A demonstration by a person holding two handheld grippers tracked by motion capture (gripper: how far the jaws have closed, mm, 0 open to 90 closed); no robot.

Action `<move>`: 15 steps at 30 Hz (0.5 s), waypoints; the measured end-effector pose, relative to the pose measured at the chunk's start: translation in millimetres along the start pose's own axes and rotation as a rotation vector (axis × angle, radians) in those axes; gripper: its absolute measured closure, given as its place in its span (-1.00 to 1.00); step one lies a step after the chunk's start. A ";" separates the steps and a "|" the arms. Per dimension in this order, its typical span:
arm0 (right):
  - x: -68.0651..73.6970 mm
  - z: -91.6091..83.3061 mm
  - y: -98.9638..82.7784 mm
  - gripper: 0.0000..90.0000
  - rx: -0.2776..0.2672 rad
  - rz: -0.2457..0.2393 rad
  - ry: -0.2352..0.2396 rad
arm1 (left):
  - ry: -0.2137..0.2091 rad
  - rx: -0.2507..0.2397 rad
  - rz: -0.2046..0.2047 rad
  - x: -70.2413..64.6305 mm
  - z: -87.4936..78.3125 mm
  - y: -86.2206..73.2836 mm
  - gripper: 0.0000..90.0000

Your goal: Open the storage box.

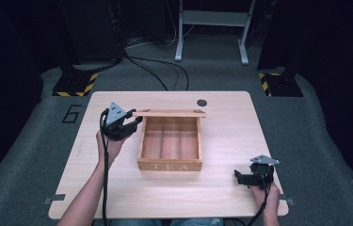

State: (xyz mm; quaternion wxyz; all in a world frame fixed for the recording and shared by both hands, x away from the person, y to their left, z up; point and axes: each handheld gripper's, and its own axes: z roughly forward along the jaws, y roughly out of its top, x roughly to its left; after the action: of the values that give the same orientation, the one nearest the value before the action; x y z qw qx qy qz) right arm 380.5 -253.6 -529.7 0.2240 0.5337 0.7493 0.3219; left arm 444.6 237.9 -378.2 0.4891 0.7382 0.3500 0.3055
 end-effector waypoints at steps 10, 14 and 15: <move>-0.5 0.1 -0.1 -0.98 0.000 -0.008 0.000 | 0.001 -0.001 0.015 -10.1 -6.3 -18.8 0.32; -0.6 0.1 -0.1 -0.98 -0.001 -0.009 0.000 | -0.003 0.000 0.014 -13.7 -8.5 -28.6 0.30; -0.4 0.1 -0.1 -0.98 0.000 -0.006 0.000 | -0.002 -0.002 0.012 -14.7 -8.8 -31.1 0.30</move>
State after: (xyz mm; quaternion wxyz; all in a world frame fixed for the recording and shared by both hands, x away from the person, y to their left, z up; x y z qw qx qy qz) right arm 380.6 -254.0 -529.8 0.2251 0.5314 0.7509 0.3210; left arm 422.5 239.0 -406.0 0.4882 0.7402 0.3450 0.3078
